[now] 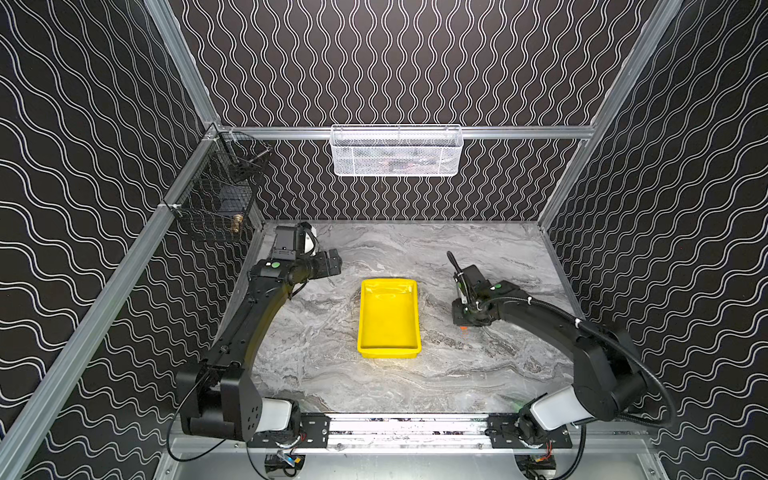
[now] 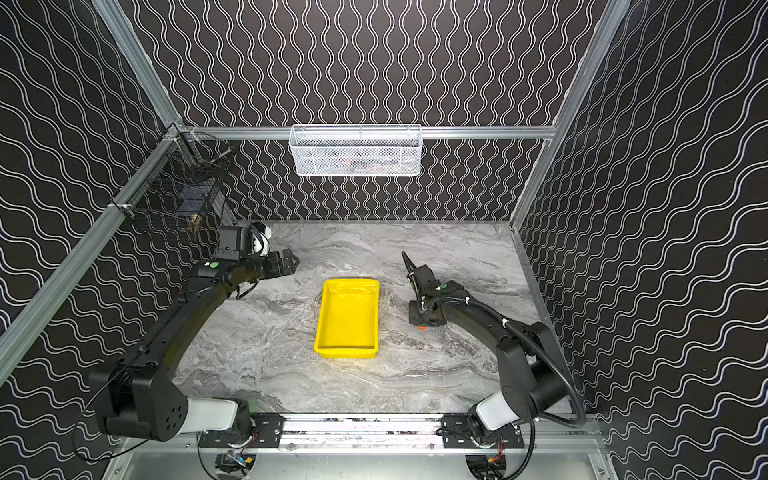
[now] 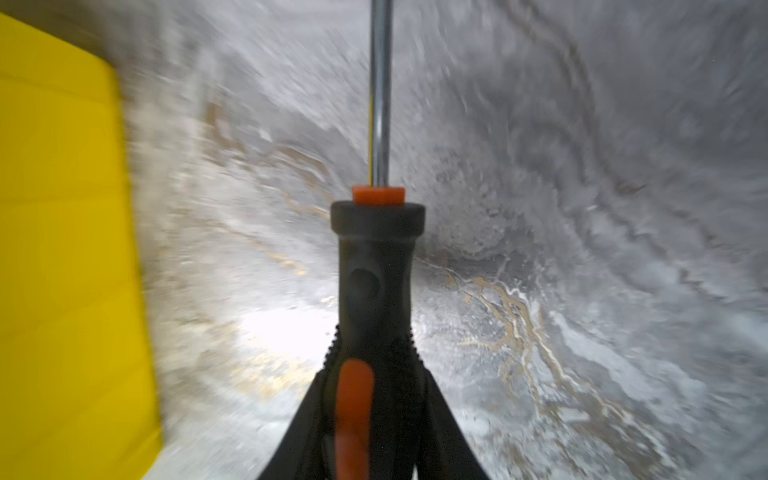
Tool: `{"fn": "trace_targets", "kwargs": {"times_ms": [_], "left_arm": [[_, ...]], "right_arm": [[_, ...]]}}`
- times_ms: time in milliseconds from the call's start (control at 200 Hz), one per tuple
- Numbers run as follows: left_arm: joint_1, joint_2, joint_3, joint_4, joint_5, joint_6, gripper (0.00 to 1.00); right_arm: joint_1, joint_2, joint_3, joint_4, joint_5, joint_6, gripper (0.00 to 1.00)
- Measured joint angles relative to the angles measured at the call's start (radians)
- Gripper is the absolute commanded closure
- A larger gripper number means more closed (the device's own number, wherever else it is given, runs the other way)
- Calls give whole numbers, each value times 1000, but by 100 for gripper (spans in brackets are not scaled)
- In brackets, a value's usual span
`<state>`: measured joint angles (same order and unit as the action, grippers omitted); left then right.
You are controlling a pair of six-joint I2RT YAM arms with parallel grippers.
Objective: Put the screwdriver in the bin
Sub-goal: 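Carry the screwdriver over the yellow tray and lower it inside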
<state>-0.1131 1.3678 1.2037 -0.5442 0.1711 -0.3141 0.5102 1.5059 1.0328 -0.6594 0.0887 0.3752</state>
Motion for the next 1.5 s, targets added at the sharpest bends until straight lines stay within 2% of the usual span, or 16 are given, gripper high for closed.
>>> {"fn": "trace_targets", "kwargs": {"times_ms": [130,280,636,906,1501], "left_arm": [[6,-1,2,-2,0,0,1],[13,-12,2,-4,0,0,1],[14,-84,-19,-3,-16,-5,1],[14,-138,-79,-4,-64,-27,1],[14,-116,-101,7,-62,-27,1]], "right_arm": [[51,-17,122,-45,11,-28,93],[161,16,231,-90,7,-71,94],[378,160,335,-95,-14,-87,93],[441,252,340,-73,-28,-69,92],[449,381,351,-53,-26,-34,83]]}}
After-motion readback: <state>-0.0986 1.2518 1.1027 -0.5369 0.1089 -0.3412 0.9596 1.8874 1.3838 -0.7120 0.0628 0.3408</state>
